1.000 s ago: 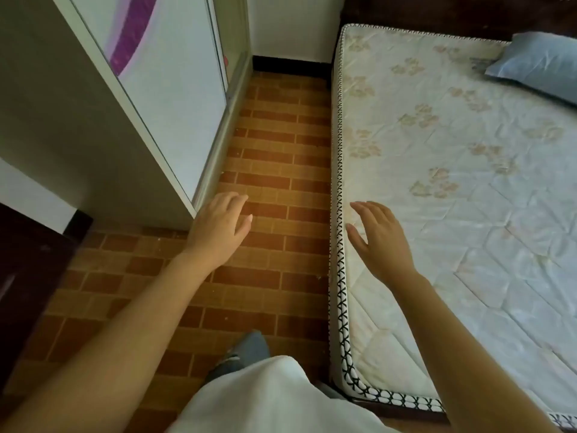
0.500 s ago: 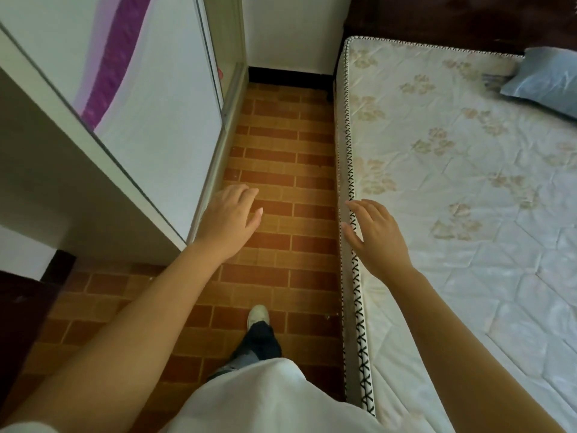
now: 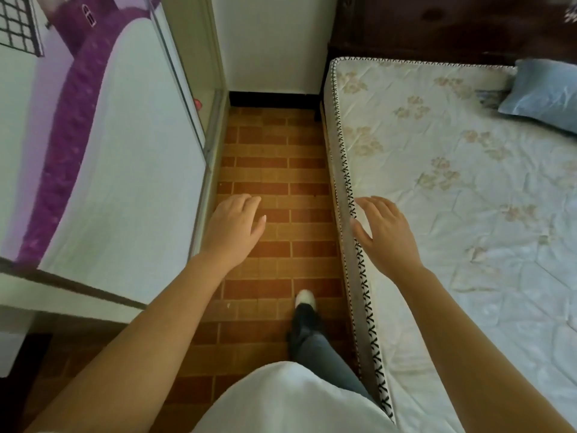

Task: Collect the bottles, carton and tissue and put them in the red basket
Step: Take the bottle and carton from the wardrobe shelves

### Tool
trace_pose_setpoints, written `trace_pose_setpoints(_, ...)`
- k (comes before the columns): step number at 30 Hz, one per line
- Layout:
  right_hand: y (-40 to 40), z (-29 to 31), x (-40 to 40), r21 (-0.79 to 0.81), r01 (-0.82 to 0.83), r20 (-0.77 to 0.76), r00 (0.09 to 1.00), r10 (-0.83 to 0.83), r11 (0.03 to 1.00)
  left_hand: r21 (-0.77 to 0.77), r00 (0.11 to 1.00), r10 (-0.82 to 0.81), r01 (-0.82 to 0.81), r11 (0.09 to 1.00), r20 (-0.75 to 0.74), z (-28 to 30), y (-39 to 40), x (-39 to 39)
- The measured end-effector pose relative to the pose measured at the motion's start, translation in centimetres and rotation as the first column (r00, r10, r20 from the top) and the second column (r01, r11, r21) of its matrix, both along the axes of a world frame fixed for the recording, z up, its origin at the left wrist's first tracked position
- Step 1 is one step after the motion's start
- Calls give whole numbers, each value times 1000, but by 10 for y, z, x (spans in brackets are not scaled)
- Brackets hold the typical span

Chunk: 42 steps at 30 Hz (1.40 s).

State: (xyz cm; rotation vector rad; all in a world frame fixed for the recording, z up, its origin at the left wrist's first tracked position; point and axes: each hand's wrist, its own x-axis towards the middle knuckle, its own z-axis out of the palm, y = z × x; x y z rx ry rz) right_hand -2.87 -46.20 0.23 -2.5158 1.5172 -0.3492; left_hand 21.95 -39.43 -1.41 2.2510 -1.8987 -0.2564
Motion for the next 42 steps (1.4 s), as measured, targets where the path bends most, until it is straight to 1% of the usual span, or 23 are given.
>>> trace_pose_setpoints(6,-121,-3,25,5,7,1,1000,-7,1000,-6,1000,9,-8,1000,30,-5,-117,26)
trace_pose_setpoints(11,-227,5,44,17,-3,16,1000,3,1000,-20,999,40,-39,999,30,9,-223,41)
trace_pose_setpoints(13,-266,9,52,13,-32,16,999,31,999,-25,998,52,-52,998,32,14,-260,49)
trace_pose_setpoints(20,-373,14,86,19,-83,23,996,83,996,5,991,133,-133,991,24,14,-349,80)
trace_pose_setpoints(25,-439,6,113,32,-100,3,995,100,994,3,992,127,-127,992,20,8,-414,111)
trace_pose_setpoints(32,-555,2,175,25,-95,-11,995,95,995,-16,995,95,-95,995,20,2,-541,177)
trace_pose_setpoints(38,-659,9,243,25,-77,27,997,76,997,-39,996,78,-77,996,30,12,-653,243)
trace_pose_setpoints(42,-716,9,281,25,-87,21,996,86,996,-22,996,69,-68,997,48,15,-714,283)
